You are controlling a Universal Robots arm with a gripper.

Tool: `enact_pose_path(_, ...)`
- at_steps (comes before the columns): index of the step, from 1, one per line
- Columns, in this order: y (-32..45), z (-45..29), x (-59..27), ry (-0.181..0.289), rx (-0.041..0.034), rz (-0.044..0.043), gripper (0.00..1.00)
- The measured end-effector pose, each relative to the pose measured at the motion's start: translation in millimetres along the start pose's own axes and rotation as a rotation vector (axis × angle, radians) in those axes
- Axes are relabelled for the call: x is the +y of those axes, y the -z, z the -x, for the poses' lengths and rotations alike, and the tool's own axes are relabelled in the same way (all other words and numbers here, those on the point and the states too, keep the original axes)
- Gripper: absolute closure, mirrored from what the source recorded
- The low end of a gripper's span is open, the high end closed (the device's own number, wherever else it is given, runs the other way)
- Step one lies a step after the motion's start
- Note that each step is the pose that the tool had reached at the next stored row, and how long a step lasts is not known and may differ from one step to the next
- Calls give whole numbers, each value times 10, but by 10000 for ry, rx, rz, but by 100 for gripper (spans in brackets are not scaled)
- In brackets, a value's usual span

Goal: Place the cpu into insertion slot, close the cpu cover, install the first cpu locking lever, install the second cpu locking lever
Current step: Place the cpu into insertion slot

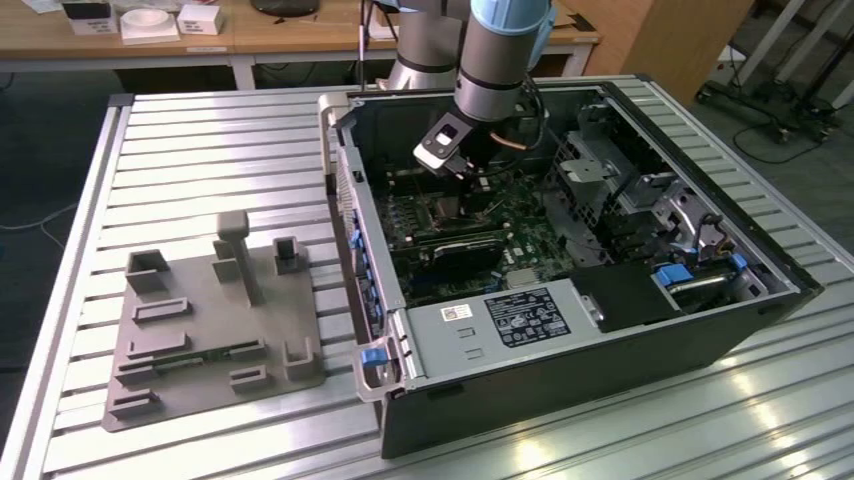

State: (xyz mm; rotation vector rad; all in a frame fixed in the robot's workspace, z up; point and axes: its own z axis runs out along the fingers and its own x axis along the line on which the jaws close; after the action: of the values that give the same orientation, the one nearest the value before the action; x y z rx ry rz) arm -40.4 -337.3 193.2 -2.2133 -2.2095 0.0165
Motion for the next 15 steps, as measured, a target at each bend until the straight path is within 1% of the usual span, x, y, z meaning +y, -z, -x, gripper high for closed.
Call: enact_pose_path(15,1,0,7,0,-1,-1,46)
